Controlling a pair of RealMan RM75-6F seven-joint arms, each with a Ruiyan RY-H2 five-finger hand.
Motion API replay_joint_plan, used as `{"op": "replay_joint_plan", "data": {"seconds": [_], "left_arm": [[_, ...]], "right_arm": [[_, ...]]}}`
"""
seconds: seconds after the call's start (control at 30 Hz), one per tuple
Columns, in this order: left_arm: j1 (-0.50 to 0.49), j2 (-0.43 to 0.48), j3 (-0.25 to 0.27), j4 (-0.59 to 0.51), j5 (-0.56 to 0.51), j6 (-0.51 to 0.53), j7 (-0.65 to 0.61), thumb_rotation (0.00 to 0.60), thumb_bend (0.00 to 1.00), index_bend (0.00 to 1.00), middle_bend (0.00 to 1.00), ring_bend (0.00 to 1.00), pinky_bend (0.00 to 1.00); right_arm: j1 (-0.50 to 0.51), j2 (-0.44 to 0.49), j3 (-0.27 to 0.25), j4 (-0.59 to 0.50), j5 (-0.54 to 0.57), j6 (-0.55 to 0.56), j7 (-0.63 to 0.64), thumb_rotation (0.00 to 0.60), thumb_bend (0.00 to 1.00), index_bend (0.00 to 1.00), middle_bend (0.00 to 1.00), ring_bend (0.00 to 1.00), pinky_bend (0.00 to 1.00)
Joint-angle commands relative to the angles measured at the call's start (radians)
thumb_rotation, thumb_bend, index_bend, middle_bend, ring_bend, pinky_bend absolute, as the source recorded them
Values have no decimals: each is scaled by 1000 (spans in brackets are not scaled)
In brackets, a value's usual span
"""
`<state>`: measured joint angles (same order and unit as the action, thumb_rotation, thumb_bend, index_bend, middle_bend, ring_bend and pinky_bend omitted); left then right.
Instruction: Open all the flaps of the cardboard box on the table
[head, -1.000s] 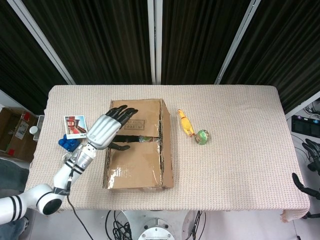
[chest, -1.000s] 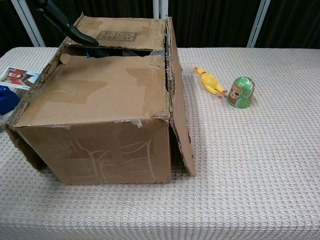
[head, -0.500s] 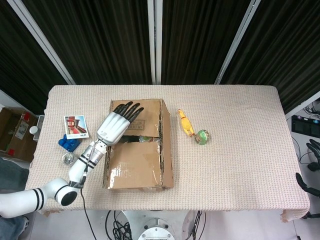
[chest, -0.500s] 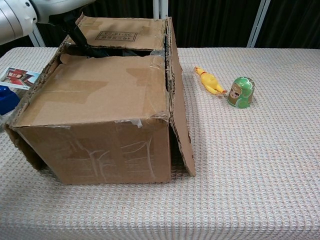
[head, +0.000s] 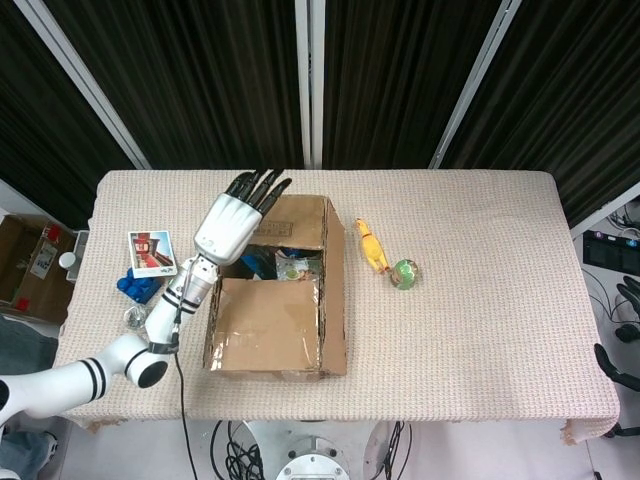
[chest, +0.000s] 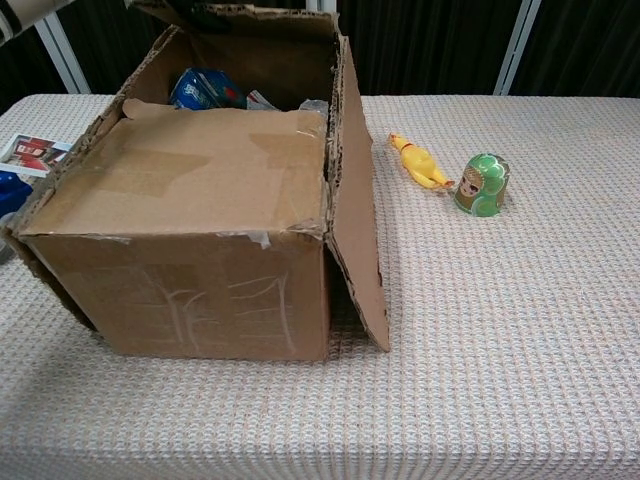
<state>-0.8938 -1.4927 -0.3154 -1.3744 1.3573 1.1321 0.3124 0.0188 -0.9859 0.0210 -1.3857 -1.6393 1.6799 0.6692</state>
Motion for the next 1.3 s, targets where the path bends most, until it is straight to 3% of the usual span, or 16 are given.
{"op": "replay_joint_plan", "data": {"seconds": [0.03,0.23,0.53,0.93,1.13,1.23,1.3], "left_arm": [[-46,9,-47,65,-27,-36,-27,600,168,9,4,50,186],[-136,-37,-100,243,-101,-121,-27,600,169,3,0,50,186],[-240,-132,-159,471,-179,-136,-14,600,168,0,0,50,186],[-248,-223,-122,639,-240,-174,-3,600,170,0,0,50,186],[-235,-204,-104,635,-219,-145,-16,600,170,0,0,50,186],[-203,-141,-100,548,-206,-118,-40,600,169,0,0,50,186],[-160,-68,-95,426,-204,-106,-54,600,168,0,0,50,186]], "right_arm": [[0,3,0,-5,-1,0,-3,600,327,0,0,0,0],[-8,14,6,-20,2,15,-9,600,327,0,0,0,0],[-9,19,18,-16,32,1,11,600,333,0,0,0,0],[13,23,22,-43,8,-18,-10,600,336,0,0,0,0],[12,34,21,-62,-1,-11,-29,600,340,0,0,0,0],[22,40,15,-68,-12,-28,-33,600,341,0,0,0,0],[37,49,12,-80,-31,-42,-45,600,342,0,0,0,0]]}}
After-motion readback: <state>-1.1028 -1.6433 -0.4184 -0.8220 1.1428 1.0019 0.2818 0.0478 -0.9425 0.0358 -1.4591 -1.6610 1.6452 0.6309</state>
